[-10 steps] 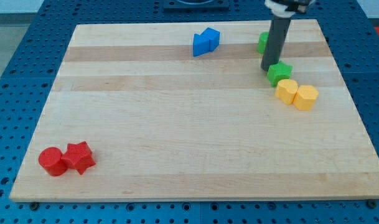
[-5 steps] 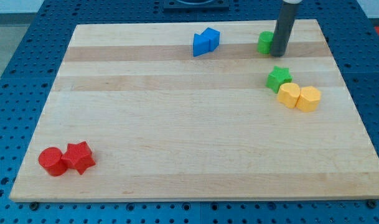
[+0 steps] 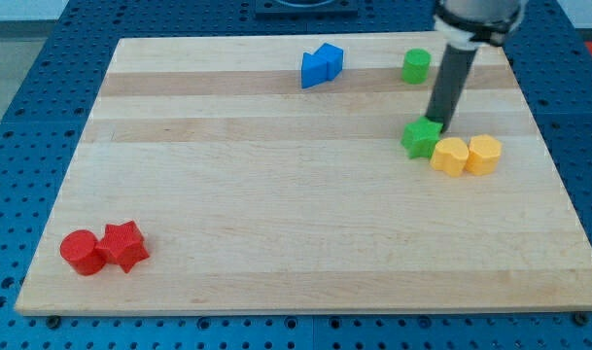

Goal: Push the green star towards the bottom center

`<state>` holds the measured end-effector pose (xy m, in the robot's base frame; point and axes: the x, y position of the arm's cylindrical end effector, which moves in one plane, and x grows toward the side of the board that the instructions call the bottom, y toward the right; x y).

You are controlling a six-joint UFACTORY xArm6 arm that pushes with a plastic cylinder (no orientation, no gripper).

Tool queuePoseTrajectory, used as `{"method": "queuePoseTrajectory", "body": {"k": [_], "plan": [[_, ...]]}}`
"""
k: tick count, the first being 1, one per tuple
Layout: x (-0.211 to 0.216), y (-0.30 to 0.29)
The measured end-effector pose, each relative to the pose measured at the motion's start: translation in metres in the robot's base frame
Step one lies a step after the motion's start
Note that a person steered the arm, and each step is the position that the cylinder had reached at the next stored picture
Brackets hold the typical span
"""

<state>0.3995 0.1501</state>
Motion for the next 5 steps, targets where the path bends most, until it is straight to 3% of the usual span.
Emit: {"method": "queuePoseTrajectory", "body": {"k": [3,4,5], "plan": [[0.13,-0.117],[0.119,-0.118],[0.009,-0.089]]}}
